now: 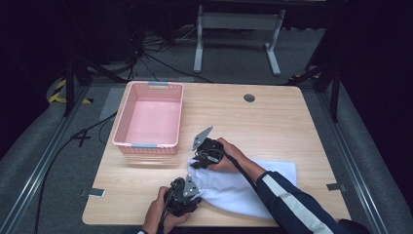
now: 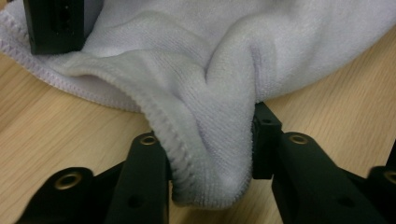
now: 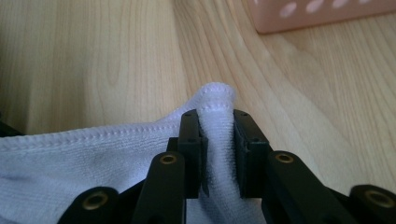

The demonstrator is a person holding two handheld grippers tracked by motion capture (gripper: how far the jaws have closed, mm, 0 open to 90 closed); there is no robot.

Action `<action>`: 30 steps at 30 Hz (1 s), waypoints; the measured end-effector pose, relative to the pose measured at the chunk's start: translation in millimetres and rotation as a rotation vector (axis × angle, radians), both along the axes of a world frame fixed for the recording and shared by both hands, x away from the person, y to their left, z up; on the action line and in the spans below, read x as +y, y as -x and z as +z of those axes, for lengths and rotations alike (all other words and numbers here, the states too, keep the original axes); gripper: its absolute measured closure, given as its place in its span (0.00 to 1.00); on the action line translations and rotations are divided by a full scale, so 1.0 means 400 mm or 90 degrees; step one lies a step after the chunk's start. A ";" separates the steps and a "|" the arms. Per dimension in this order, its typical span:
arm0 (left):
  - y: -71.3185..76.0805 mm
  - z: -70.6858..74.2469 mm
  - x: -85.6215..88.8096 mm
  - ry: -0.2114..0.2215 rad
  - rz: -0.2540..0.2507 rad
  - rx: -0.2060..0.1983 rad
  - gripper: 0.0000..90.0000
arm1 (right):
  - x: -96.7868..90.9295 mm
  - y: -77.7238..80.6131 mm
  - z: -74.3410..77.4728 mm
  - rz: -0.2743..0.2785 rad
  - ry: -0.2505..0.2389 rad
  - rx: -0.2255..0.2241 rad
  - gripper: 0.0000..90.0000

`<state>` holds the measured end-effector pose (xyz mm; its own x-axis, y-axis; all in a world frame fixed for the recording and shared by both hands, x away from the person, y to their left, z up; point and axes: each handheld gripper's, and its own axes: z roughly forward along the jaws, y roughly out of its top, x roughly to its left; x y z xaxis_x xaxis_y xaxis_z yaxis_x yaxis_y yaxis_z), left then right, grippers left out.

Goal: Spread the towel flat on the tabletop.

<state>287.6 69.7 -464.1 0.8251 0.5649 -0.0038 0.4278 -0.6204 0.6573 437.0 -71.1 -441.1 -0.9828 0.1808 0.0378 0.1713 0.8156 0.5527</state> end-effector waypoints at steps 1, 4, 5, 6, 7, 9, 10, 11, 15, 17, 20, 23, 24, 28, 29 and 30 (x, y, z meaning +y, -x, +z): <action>0.004 0.000 0.009 -0.001 0.001 0.001 0.76 | 0.006 0.002 0.004 0.003 0.000 -0.003 0.85; 0.015 0.002 0.032 -0.015 0.007 -0.008 0.77 | 0.033 0.009 0.025 0.021 -0.011 -0.012 0.85; 0.017 0.004 0.041 -0.014 0.010 -0.014 0.77 | 0.038 0.011 0.030 0.025 -0.014 -0.016 0.85; 0.020 0.008 0.050 -0.007 0.012 -0.014 0.77 | 0.045 0.014 0.038 0.027 -0.022 -0.020 0.85; 0.023 0.011 0.058 -0.004 0.012 -0.019 0.77 | 0.051 0.016 0.046 0.030 -0.029 -0.019 0.85; 0.033 0.023 0.076 -0.001 0.015 -0.037 0.77 | 0.060 0.019 0.062 0.037 -0.040 -0.026 0.85; 0.036 0.026 0.083 -0.004 0.020 -0.045 0.77 | 0.065 0.021 0.070 0.041 -0.048 -0.029 0.85; 0.040 0.027 0.089 -0.004 0.024 -0.050 0.77 | 0.070 0.021 0.077 0.041 -0.051 -0.031 0.85; 0.053 0.037 0.115 0.006 0.032 -0.067 0.77 | 0.098 0.031 0.101 0.063 -0.062 -0.043 0.85; 0.058 0.044 0.122 0.014 0.033 -0.075 0.76 | 0.107 0.035 0.112 0.073 -0.071 -0.046 0.85; 0.061 0.057 0.112 0.014 0.030 -0.093 0.75 | 0.100 0.038 0.129 0.080 -0.093 -0.048 0.85; 0.064 0.075 0.086 0.021 0.019 -0.114 0.75 | 0.066 0.038 0.150 0.086 -0.124 -0.042 0.85; 0.064 0.081 0.080 0.017 0.010 -0.121 0.75 | 0.052 0.039 0.158 0.084 -0.131 -0.041 0.85; 0.061 0.107 0.037 0.008 -0.027 -0.138 0.76 | -0.014 0.049 0.186 0.088 -0.159 -0.046 0.85; 0.058 0.113 0.023 0.010 -0.036 -0.142 0.76 | -0.035 0.050 0.193 0.086 -0.165 -0.050 0.85; 0.054 0.120 0.008 0.009 -0.046 -0.145 0.76 | -0.054 0.051 0.199 0.083 -0.165 -0.056 0.85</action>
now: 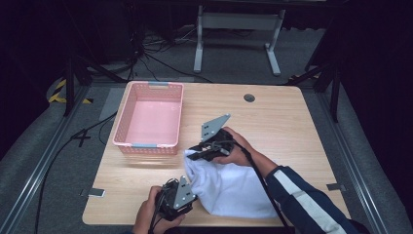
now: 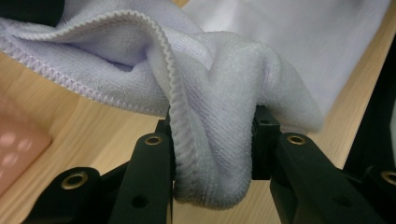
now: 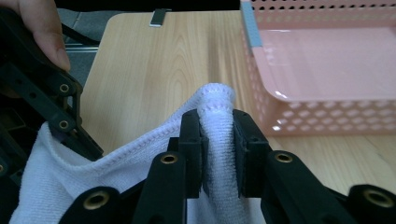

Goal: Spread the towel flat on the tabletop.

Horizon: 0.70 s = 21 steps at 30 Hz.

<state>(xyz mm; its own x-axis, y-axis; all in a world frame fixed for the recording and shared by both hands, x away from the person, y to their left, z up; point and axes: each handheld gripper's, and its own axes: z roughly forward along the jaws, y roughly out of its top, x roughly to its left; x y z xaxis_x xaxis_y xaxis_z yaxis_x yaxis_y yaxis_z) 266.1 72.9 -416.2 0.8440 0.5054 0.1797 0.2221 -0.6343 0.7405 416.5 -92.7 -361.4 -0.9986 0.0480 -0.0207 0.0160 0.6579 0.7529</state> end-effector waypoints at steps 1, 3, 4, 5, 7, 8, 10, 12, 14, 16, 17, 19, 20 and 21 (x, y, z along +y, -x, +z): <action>-0.004 0.006 -0.017 -0.001 -0.011 -0.003 0.76 | -0.019 0.003 0.007 -0.005 0.000 -0.006 0.85; -0.013 0.022 -0.058 -0.010 -0.037 -0.012 0.76 | -0.067 0.008 0.019 -0.014 -0.010 -0.011 0.84; -0.018 0.029 -0.076 -0.014 -0.052 -0.015 0.76 | -0.089 0.010 0.023 -0.021 -0.010 -0.015 0.84; -0.023 0.032 -0.100 -0.010 -0.067 -0.016 0.76 | -0.113 0.012 0.027 -0.025 -0.011 -0.016 0.84; -0.029 0.039 -0.136 -0.024 -0.083 -0.020 0.76 | -0.167 0.013 0.032 -0.038 -0.014 -0.013 0.84; -0.031 0.039 -0.149 -0.024 -0.085 -0.023 0.76 | -0.190 0.014 0.034 -0.047 -0.016 -0.011 0.84; -0.034 0.041 -0.178 -0.024 -0.097 -0.017 0.76 | -0.227 0.016 0.034 -0.058 -0.015 -0.010 0.83; -0.035 0.042 -0.209 -0.030 -0.113 -0.026 0.76 | -0.262 0.023 0.035 -0.063 -0.015 -0.017 0.83; -0.037 0.039 -0.241 -0.032 -0.137 -0.022 0.75 | -0.311 0.033 0.034 -0.070 -0.021 -0.014 0.82; -0.041 0.032 -0.266 -0.034 -0.146 -0.016 0.74 | -0.350 0.040 0.028 -0.083 -0.020 -0.014 0.80; -0.042 0.027 -0.279 -0.035 -0.154 -0.007 0.74 | -0.364 0.042 0.025 -0.084 -0.020 -0.015 0.79; -0.046 0.016 -0.307 -0.032 -0.165 0.002 0.71 | -0.401 0.050 0.014 -0.102 -0.017 -0.012 0.78; -0.047 0.011 -0.319 -0.030 -0.172 0.008 0.70 | -0.424 0.053 0.004 -0.106 -0.019 -0.012 0.77; -0.046 0.006 -0.330 -0.032 -0.171 0.008 0.68 | -0.442 0.056 -0.004 -0.112 -0.016 -0.011 0.76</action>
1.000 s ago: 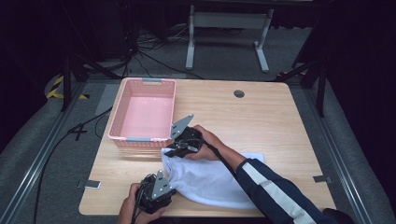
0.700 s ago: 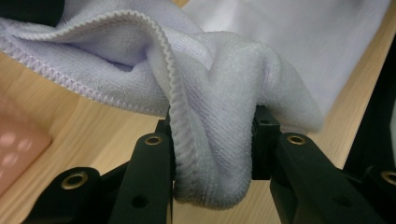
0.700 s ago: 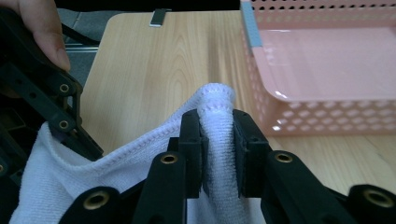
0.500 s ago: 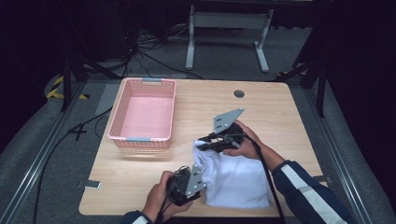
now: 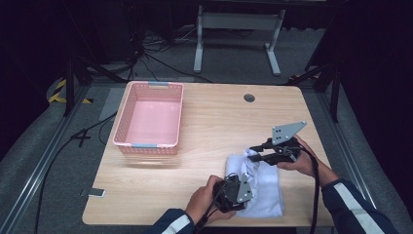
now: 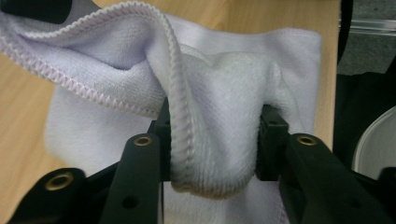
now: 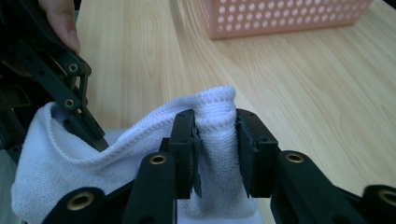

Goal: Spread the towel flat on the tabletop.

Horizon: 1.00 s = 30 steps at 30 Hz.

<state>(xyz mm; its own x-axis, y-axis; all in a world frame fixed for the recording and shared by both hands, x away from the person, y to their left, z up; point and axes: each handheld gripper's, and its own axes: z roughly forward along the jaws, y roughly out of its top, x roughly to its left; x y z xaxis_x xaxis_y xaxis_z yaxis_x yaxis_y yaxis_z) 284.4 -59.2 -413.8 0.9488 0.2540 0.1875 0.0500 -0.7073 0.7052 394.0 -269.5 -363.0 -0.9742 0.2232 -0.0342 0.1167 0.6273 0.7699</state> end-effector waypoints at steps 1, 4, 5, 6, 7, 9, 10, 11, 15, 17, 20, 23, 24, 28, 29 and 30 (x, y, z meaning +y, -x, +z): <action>0.002 -0.003 -0.009 0.003 -0.001 0.007 0.63 | -0.018 0.003 -0.009 -0.007 0.004 0.005 0.74; 0.007 -0.002 -0.013 0.036 -0.029 0.049 0.52 | -0.063 0.011 -0.032 -0.026 0.013 0.014 0.69; 0.011 0.001 -0.012 0.045 -0.032 0.052 0.50 | -0.079 0.015 -0.038 -0.034 0.017 0.018 0.66; 0.015 0.006 -0.006 0.055 -0.033 0.061 0.47 | -0.093 0.018 -0.045 -0.041 0.021 0.022 0.63; 0.016 0.010 -0.001 0.062 -0.031 0.066 0.45 | -0.110 0.024 -0.050 -0.052 0.028 0.023 0.60; 0.022 0.017 0.015 0.069 -0.020 0.072 0.44 | -0.132 0.032 -0.056 -0.064 0.039 0.024 0.57; 0.024 0.020 0.030 0.075 -0.015 0.074 0.43 | -0.141 0.035 -0.059 -0.072 0.044 0.022 0.54; 0.027 0.023 0.048 0.070 -0.008 0.073 0.42 | -0.155 0.041 -0.060 -0.087 0.056 0.017 0.52; 0.027 0.014 0.117 0.069 0.039 0.078 0.40 | -0.202 0.061 -0.060 -0.147 0.104 0.010 0.49; 0.020 0.000 0.150 0.076 0.066 0.097 0.41 | -0.223 0.073 -0.056 -0.180 0.097 0.004 0.48; 0.015 -0.023 0.166 0.086 0.079 0.110 0.44 | -0.234 0.093 -0.036 -0.217 0.059 -0.017 0.48; 0.008 -0.046 0.148 0.062 0.075 0.126 0.47 | -0.208 0.106 -0.016 -0.234 0.014 -0.014 0.46; 0.008 -0.046 0.148 0.062 0.075 0.126 0.46 | -0.208 0.106 -0.016 -0.234 0.014 -0.014 0.46; -0.013 -0.082 0.126 0.048 0.108 0.159 0.36 | -0.134 0.101 -0.046 -0.254 0.032 -0.014 0.38; -0.016 -0.088 0.127 0.056 0.115 0.170 0.34 | -0.124 0.096 -0.059 -0.263 0.043 -0.017 0.36; -0.018 -0.090 0.128 0.053 0.113 0.169 0.33 | -0.117 0.087 -0.078 -0.274 0.054 -0.008 0.34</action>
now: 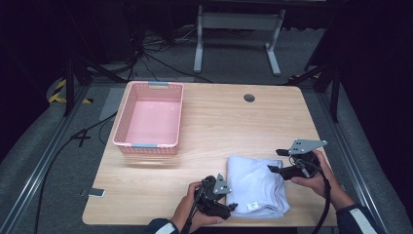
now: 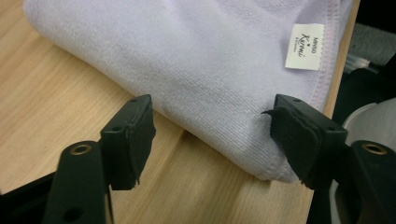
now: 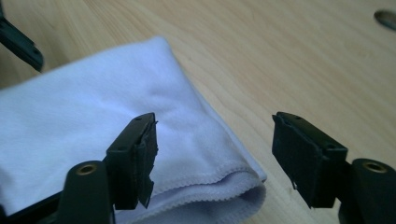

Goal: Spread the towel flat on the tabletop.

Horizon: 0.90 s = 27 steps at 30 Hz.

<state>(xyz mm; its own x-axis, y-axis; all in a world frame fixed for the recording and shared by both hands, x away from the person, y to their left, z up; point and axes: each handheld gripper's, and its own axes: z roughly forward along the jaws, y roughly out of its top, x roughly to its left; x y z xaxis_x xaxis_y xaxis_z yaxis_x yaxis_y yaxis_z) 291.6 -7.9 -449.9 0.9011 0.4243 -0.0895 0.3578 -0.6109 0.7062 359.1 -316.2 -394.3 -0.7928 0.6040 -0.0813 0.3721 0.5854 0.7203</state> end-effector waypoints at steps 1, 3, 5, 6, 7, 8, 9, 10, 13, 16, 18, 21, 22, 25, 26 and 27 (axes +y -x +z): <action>0.000 -0.002 0.001 -0.001 -0.003 -0.002 0.32 | 0.000 -0.007 -0.017 -0.006 0.006 0.012 0.33; 0.002 -0.011 0.004 -0.002 -0.006 0.012 0.32 | -0.006 -0.014 -0.048 -0.018 0.019 0.034 0.32; 0.004 -0.016 0.006 -0.007 -0.006 0.007 0.32 | -0.018 -0.022 -0.076 -0.023 0.038 0.044 0.29; 0.005 -0.019 0.006 0.002 -0.010 0.002 0.32 | -0.026 -0.026 -0.089 -0.026 0.044 0.056 0.29; 0.005 -0.019 0.009 0.002 -0.019 -0.008 0.32 | -0.036 -0.032 -0.105 -0.025 0.052 0.062 0.26; 0.010 -0.016 0.013 0.011 -0.025 -0.022 0.32 | -0.045 -0.037 -0.116 -0.028 0.038 0.072 0.25; 0.014 -0.012 0.016 0.017 -0.027 -0.027 0.33 | -0.054 -0.040 -0.122 -0.034 0.016 0.085 0.25; 0.021 -0.006 0.021 0.040 -0.038 -0.026 0.33 | -0.057 -0.041 -0.125 -0.033 0.012 0.089 0.25; 0.028 -0.002 0.022 0.036 -0.043 -0.024 0.26 | -0.056 -0.045 -0.125 -0.029 0.013 0.081 0.22; 0.037 -0.020 0.011 0.001 -0.048 0.000 0.22 | -0.052 -0.044 -0.118 -0.021 0.001 0.067 0.24; 0.042 -0.032 -0.003 -0.022 -0.060 0.001 0.18 | -0.047 -0.045 -0.113 -0.014 -0.008 0.058 0.24; 0.045 -0.046 -0.026 -0.038 -0.066 -0.006 0.18 | -0.035 -0.053 -0.125 -0.014 -0.007 0.071 0.19; 0.044 -0.049 -0.033 -0.045 -0.071 -0.015 0.17 | -0.032 -0.058 -0.132 -0.016 -0.006 0.073 0.16; 0.038 -0.053 -0.046 -0.045 -0.067 -0.028 0.17 | -0.036 -0.076 -0.148 -0.029 -0.011 0.105 0.11; 0.033 -0.054 -0.048 -0.045 -0.068 -0.034 0.17 | -0.036 -0.076 -0.148 -0.029 -0.011 0.105 0.11; 0.031 -0.054 -0.048 -0.048 -0.064 -0.038 0.17 | -0.038 -0.082 -0.155 -0.024 -0.026 0.122 0.11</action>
